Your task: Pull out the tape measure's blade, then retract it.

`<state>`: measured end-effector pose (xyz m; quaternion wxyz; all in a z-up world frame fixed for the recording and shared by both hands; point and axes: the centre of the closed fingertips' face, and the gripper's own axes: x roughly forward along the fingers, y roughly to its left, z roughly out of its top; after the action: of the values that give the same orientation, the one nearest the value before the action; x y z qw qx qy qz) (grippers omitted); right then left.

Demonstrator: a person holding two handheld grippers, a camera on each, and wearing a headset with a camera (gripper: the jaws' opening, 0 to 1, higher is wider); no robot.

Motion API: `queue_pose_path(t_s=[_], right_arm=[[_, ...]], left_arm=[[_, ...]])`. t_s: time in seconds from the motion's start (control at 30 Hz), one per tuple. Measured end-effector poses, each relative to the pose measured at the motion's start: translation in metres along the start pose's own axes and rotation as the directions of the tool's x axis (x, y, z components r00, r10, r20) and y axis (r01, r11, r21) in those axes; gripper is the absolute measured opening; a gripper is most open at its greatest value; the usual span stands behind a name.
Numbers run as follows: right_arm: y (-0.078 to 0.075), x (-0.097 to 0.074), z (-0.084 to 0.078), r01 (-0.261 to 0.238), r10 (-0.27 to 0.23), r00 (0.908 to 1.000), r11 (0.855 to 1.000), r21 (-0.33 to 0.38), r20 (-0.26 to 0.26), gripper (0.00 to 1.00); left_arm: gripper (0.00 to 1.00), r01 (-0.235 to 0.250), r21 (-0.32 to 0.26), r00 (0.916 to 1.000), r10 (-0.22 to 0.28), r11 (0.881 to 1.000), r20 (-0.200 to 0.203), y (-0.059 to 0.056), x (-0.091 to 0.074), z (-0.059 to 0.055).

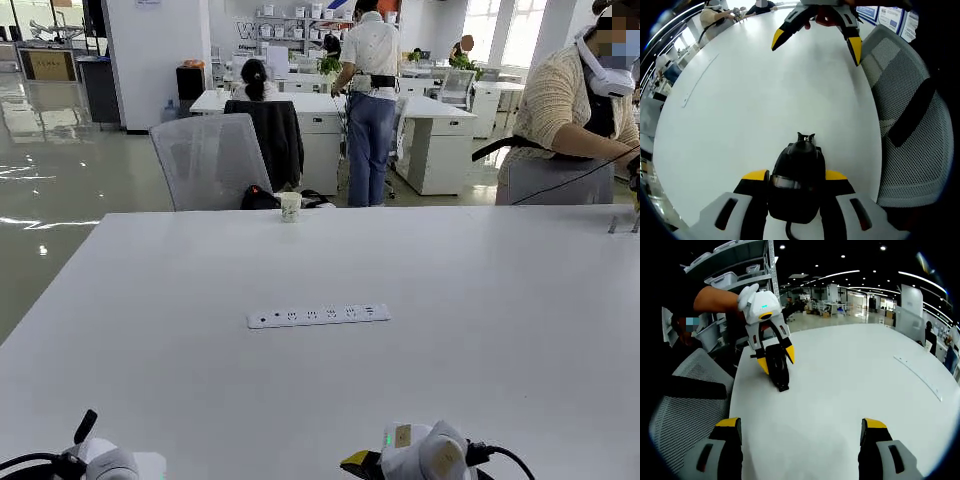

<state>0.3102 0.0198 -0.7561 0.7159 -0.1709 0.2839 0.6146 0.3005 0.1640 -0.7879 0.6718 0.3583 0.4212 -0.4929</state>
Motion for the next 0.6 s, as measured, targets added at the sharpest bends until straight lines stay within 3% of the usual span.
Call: queue_pose_path(t_s=[0.27, 0.43, 0.6], right_arm=[[0.010, 0.034, 0.010, -0.053, 0.052, 0.9984, 0.998, -0.028, -0.022, 0.99], [0.021, 0.057, 0.019, -0.093, 0.088, 0.9944, 0.991, -0.091, -0.059, 0.99], [0.028, 0.071, 0.033, -0.109, 0.106, 0.9937, 0.989, -0.097, -0.036, 0.99]], left_arm=[[0.35, 0.010, 0.003, 1.0000, -0.010, 1.000, 0.001, -0.002, 0.000, 0.000], [0.35, -0.012, 0.003, 0.9999, 0.012, 1.000, -0.009, -0.004, 0.001, -0.001], [0.35, -0.013, 0.000, 0.9999, 0.013, 1.000, 0.002, -0.003, 0.000, -0.001]])
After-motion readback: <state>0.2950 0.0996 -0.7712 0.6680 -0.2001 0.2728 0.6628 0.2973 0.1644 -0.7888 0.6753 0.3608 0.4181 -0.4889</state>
